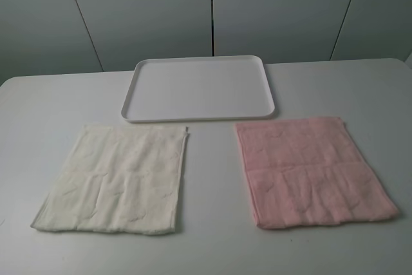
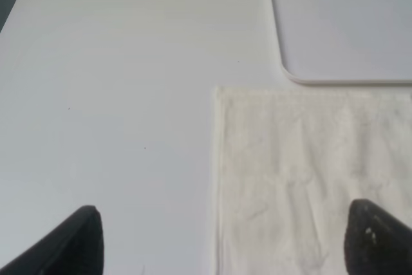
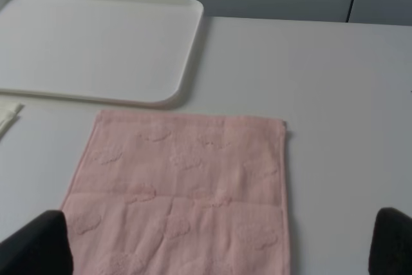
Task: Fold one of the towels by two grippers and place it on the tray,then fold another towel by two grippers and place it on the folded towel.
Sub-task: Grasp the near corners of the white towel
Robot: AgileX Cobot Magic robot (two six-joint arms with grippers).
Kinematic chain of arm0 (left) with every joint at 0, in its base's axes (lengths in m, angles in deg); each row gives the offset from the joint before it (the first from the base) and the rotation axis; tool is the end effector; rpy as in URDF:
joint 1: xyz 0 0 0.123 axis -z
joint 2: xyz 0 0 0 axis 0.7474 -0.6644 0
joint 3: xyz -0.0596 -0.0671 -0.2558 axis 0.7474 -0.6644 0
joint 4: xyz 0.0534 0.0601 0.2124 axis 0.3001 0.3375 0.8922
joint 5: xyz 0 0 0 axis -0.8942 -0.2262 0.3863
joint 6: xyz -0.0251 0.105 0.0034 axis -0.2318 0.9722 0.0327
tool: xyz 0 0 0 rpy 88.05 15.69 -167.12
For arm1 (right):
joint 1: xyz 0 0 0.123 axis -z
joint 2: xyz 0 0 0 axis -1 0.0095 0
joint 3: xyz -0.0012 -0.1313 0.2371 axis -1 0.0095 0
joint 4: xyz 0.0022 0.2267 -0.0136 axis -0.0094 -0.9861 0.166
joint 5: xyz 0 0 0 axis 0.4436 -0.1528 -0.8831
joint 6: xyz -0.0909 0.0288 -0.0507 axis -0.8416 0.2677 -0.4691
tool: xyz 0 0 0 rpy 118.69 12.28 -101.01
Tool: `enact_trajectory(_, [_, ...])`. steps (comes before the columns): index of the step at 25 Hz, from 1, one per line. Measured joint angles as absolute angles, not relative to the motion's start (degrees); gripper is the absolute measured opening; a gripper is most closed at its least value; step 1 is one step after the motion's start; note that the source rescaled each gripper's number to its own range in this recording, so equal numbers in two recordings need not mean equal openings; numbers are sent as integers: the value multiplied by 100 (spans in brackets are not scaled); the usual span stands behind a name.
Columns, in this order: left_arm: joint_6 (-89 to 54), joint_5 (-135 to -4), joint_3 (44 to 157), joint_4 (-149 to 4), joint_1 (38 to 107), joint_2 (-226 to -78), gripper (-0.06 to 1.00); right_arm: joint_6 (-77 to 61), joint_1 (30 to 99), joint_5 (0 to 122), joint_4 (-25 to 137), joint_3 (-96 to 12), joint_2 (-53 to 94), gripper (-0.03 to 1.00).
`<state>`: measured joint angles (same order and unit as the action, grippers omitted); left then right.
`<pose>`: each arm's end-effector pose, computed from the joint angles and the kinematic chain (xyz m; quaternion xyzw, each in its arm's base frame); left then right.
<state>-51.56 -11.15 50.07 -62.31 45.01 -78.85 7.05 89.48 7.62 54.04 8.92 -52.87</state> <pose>0.0002 -0.0059 0.2588 -0.0233 0.8553 -0.0154 0.5173 -0.0015 0.0158 0.2585 -0.0613 0.8541 0.0492 0.5141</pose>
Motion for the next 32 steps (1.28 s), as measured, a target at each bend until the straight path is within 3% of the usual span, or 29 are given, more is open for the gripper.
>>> enact_trajectory(15, [-4586, -1137, 5007, -6255, 4501, -8402, 97, 787, 8948, 1161, 4958, 761, -5033, 100])
enact_trajectory(21, [-3423, -1336, 5397, -6700, 4597, -10249, 97, -193, 8880, 1501, 4582, 450, -3266, 100])
enact_trajectory(32, [-476, -1503, 7052, -6428, 5166, -13399, 97, -3231, 8284, 1918, 3081, -793, 163, 100])
